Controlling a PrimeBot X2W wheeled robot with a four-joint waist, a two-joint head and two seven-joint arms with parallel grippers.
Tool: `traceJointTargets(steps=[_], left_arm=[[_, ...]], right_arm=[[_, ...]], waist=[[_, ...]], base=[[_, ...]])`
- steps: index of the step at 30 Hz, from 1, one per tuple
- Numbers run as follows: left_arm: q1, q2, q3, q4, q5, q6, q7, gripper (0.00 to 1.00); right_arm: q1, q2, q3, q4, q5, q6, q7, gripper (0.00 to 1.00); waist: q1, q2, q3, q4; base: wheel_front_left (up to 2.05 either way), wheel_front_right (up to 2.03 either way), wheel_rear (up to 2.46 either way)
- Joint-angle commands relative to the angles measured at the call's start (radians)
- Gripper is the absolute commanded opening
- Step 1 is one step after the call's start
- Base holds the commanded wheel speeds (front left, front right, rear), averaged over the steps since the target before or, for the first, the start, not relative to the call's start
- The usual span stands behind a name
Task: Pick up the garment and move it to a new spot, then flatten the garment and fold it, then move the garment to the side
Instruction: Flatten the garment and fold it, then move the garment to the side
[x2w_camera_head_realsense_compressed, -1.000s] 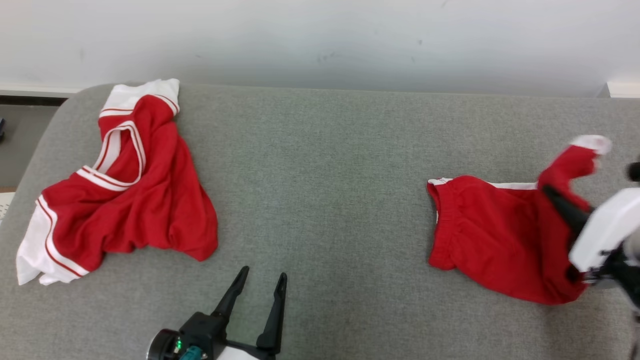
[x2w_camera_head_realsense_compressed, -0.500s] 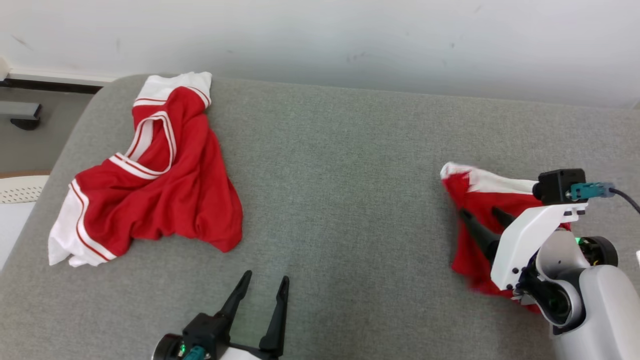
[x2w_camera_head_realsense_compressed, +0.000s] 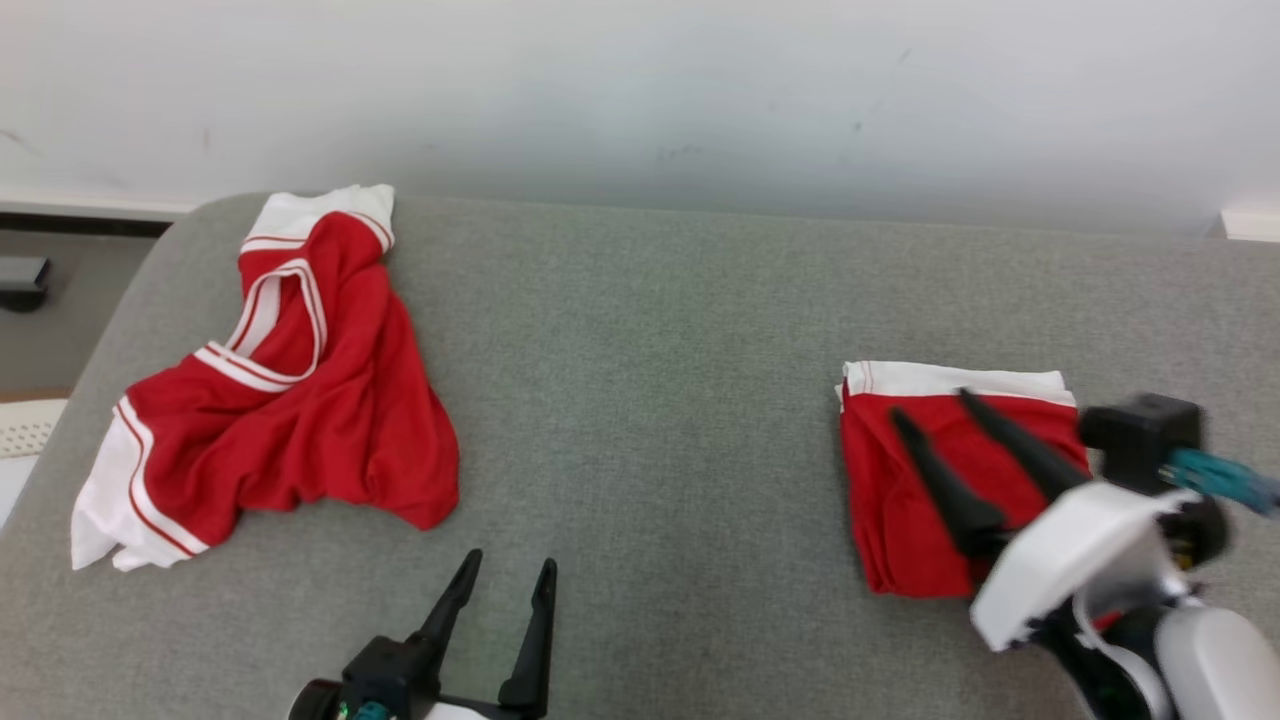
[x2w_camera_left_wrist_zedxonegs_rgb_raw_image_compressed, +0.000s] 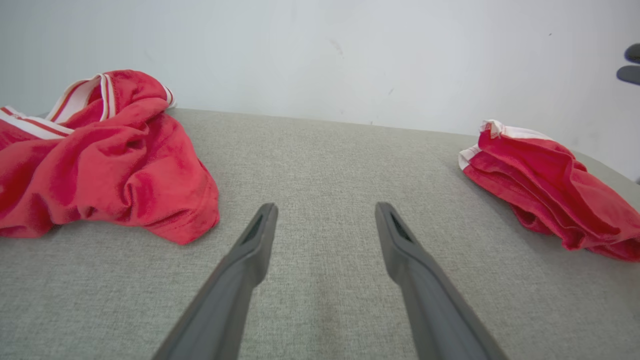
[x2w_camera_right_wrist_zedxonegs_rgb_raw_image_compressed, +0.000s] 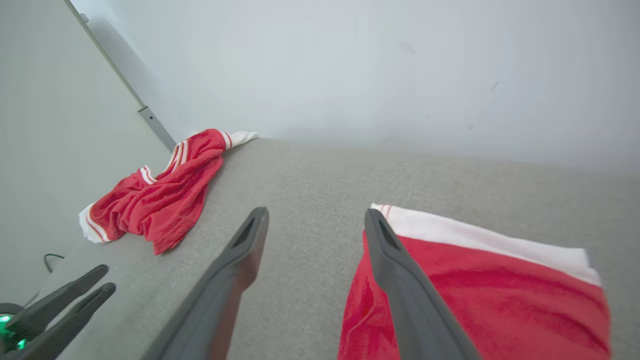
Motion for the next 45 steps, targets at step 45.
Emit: traceJointTargets(steps=[45], left_arm=[[0.123,0.002,0.080,-0.023,0.065,-0.020,-0.001,1.00]], right_arm=[[0.379,-0.093,-0.251,0.229,-0.091,-0.003,-0.668,1.00]], waist=[[0.0000,0.0000,-0.131,-0.035]], base=[[0.00,0.00,0.00]])
